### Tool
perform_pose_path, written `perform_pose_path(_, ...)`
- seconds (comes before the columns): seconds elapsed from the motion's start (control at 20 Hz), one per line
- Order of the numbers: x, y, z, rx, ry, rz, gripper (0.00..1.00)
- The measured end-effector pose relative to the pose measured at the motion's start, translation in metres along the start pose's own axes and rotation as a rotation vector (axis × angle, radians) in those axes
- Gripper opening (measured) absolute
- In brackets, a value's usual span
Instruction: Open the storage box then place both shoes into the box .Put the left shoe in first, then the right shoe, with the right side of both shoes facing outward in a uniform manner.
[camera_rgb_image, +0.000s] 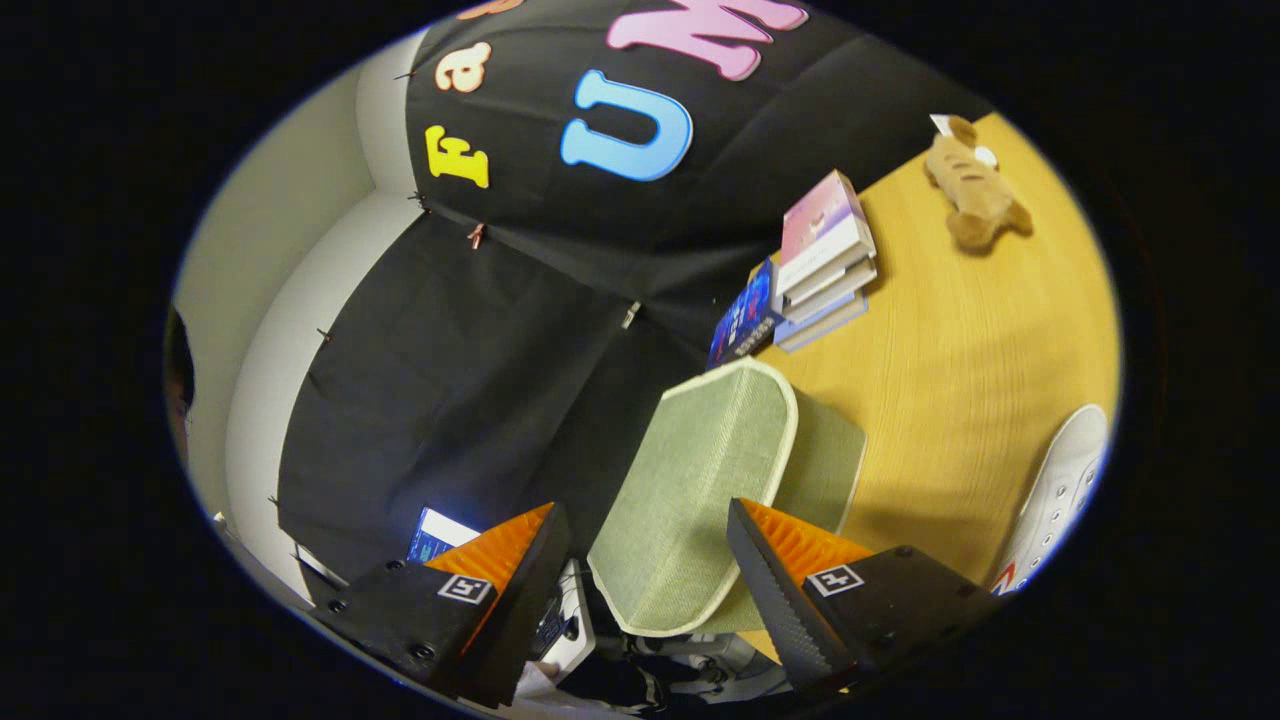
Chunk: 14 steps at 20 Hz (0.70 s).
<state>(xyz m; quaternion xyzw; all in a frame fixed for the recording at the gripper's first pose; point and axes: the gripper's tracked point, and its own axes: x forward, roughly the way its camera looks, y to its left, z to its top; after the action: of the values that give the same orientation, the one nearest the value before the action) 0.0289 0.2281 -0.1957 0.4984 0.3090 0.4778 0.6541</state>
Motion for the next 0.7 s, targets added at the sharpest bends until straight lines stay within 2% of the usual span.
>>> perform_pose_path(0.15,0.016,-0.019,-0.023,0.074,0.094,0.028,0.98)
perform_pose_path(0.35,0.03,-0.031,-0.045,0.177,0.146,0.058,0.98)
perform_pose_path(0.65,0.038,-0.026,-0.058,0.359,0.186,0.176,0.96)
perform_pose_path(0.7,0.04,-0.028,-0.059,0.388,0.187,0.182,0.85)
